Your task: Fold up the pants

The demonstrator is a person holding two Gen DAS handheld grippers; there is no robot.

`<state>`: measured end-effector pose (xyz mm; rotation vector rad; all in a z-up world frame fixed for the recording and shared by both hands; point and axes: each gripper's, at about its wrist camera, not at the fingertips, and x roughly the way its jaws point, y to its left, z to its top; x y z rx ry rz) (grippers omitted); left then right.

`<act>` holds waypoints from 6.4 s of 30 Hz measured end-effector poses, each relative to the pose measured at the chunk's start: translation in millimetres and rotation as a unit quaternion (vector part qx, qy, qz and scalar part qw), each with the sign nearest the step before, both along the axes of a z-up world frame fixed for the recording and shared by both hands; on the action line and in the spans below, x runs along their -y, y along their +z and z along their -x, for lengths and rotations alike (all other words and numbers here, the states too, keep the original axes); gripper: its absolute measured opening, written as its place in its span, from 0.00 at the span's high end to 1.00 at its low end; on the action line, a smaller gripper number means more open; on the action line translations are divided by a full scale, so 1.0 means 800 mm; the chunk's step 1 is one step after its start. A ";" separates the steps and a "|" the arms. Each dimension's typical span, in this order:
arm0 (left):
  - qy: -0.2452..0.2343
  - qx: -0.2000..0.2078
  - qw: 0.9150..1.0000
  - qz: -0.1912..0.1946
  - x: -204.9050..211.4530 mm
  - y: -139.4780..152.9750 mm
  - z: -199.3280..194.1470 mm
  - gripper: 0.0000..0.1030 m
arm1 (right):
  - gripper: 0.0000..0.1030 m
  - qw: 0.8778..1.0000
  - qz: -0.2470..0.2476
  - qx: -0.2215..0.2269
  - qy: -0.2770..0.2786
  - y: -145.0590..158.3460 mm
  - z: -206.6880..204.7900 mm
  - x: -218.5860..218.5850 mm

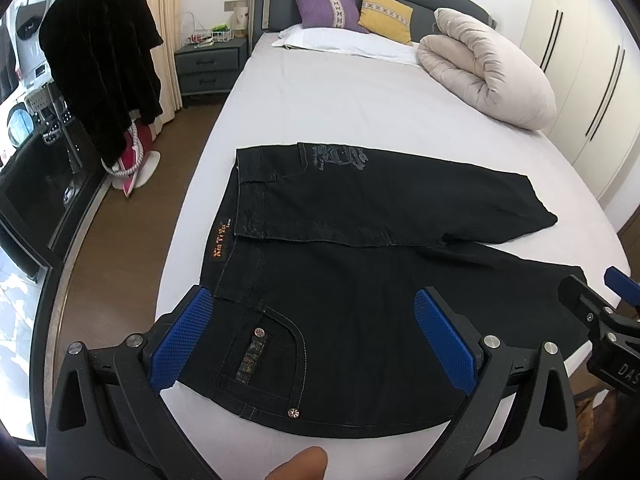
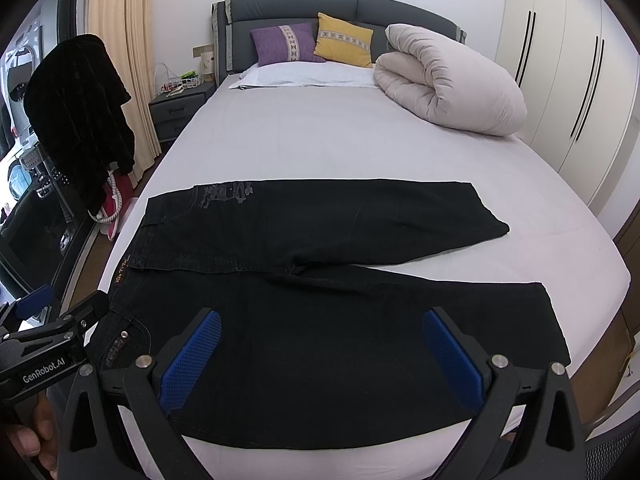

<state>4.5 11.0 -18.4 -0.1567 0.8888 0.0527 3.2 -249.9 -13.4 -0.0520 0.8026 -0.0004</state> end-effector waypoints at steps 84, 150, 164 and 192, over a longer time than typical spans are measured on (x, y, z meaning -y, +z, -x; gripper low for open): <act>-0.314 -0.005 0.949 -0.016 -0.049 -0.144 -0.392 0.92 | 0.90 0.922 0.075 -0.165 0.341 -0.140 -0.452 -0.051; -0.424 -0.032 0.903 -0.063 -0.028 -0.118 0.014 0.85 | 0.91 0.870 0.336 -0.109 0.344 -0.175 0.041 -0.146; -0.339 -0.018 0.940 0.034 0.003 -0.061 -0.012 0.73 | 0.89 0.883 0.349 -0.091 0.302 -0.185 0.046 -0.155; -0.273 -0.107 0.954 0.068 0.041 -0.149 -0.055 0.73 | 0.63 0.803 -0.537 -0.061 -0.252 -0.221 -0.158 0.405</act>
